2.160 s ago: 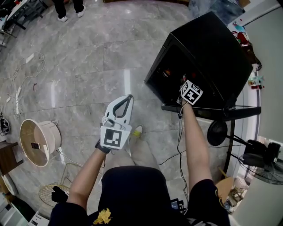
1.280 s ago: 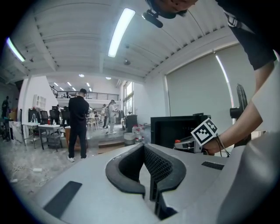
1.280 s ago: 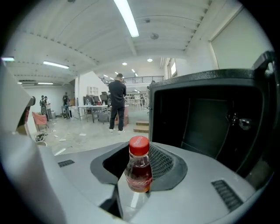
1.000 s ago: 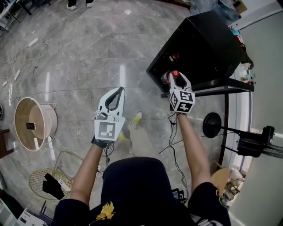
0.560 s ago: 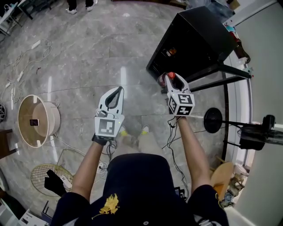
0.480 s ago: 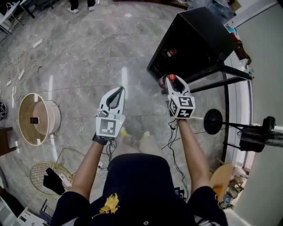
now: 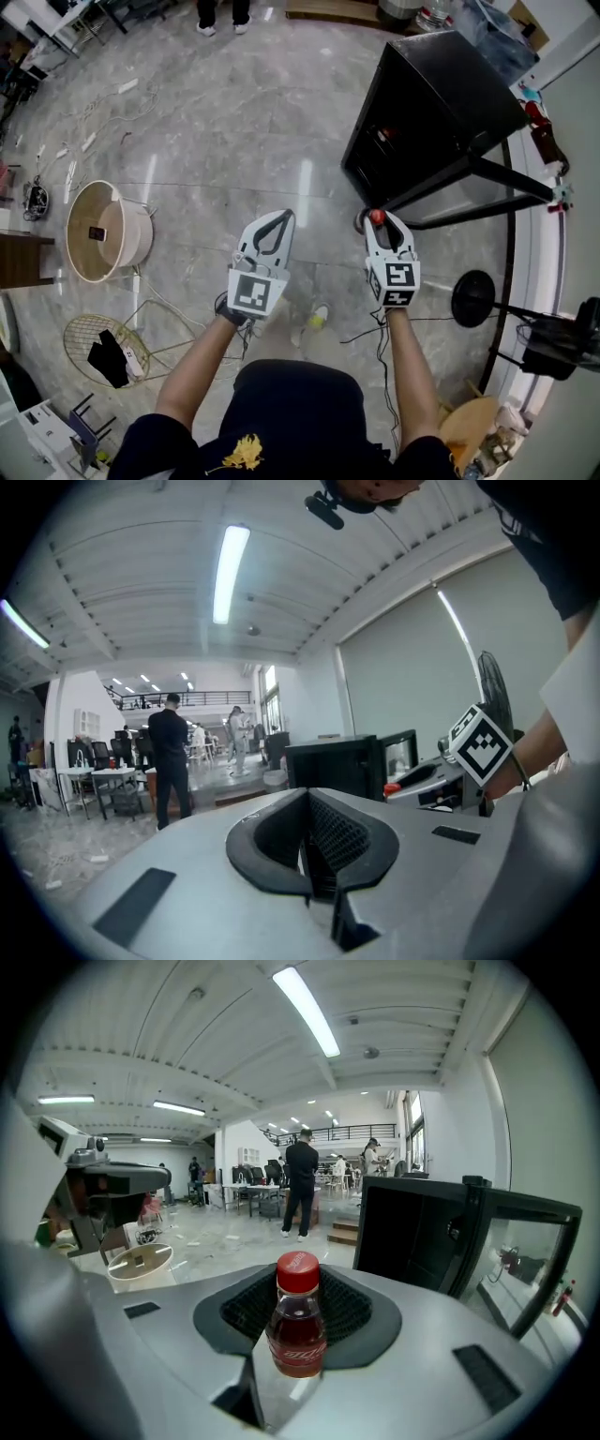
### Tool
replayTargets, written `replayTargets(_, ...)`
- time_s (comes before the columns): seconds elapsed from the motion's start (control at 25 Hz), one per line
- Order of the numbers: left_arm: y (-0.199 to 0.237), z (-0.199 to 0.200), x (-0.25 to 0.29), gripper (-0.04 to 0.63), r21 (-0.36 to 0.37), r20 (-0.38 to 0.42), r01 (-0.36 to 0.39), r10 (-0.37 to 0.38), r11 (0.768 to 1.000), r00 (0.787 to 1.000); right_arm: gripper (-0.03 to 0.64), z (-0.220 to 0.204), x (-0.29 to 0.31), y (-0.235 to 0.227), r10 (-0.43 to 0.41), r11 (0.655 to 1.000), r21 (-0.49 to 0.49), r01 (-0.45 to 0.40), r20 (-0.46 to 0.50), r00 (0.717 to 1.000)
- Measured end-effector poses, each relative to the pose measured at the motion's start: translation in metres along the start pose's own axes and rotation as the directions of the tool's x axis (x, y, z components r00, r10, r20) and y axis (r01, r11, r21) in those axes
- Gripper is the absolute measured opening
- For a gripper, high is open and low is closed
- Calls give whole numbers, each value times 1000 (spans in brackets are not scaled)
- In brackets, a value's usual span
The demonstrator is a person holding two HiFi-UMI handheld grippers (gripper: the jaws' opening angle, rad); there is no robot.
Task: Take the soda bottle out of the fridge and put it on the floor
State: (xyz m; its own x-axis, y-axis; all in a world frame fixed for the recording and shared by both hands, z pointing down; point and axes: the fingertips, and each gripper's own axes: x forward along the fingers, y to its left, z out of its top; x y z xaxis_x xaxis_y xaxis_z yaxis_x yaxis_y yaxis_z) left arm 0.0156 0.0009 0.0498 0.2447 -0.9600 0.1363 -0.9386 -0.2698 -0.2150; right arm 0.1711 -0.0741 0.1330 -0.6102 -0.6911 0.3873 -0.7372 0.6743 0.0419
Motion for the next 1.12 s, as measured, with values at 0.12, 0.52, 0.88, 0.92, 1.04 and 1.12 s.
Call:
replayTargets(0.12,-5,8,-2,17,-42,46,-16,18,999,999,127,-18,-6,2,8,1000,13,-8,-2,1000)
replayTargets(0.52,3,-101,61,17,87,-7,-11,12,996,1000,126,-92,77,-23,32,999,40,-31,-10,999)
replayTargets(0.88,10,-267,127,17,-83,-12,5,-6,997,1000,126,-191,208,-12,33,998,49,-34,6,999)
replayTargets(0.92,7,-290,133,17,-92,-15,16,-18,996,1000,126,-207,222,-10,36,998,54,-36,8,999)
replayTargets(1.04,-1,-358,150,17,-91,-6,40,-41,995,999,126,-264,264,-2,26,998,51,-27,19,999)
replayTargets(1.12,-7,-406,160,17,-93,3,45,-45,995,999,126,-305,291,1,15,999,48,-16,28,999)
